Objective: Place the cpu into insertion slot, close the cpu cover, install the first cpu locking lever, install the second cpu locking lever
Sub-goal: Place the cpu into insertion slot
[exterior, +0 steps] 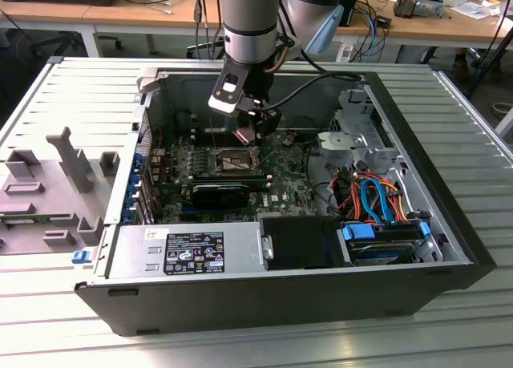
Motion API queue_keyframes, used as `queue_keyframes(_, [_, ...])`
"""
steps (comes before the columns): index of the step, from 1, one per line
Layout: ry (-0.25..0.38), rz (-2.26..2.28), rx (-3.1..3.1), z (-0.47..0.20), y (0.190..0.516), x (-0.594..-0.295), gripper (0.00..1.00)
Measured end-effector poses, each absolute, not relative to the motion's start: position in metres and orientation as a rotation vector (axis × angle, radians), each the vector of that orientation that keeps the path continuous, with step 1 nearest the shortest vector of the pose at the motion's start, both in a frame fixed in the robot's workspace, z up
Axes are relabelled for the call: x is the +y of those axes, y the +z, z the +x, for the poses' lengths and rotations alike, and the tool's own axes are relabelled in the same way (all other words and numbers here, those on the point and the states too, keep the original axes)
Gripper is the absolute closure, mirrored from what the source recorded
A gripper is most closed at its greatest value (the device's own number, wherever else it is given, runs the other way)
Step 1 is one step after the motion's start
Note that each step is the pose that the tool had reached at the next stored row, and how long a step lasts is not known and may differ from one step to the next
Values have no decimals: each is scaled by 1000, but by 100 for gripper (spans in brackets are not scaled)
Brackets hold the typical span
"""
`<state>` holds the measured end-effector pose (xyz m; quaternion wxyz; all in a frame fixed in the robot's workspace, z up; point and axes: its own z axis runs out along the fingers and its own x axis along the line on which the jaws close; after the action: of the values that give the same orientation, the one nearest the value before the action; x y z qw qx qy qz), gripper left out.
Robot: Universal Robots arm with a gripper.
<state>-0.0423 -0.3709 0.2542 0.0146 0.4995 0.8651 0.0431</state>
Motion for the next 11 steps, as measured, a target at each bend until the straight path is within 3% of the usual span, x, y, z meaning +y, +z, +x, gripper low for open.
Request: queue_keyframes(11, [134,1568,2685,-42,254,-371,45])
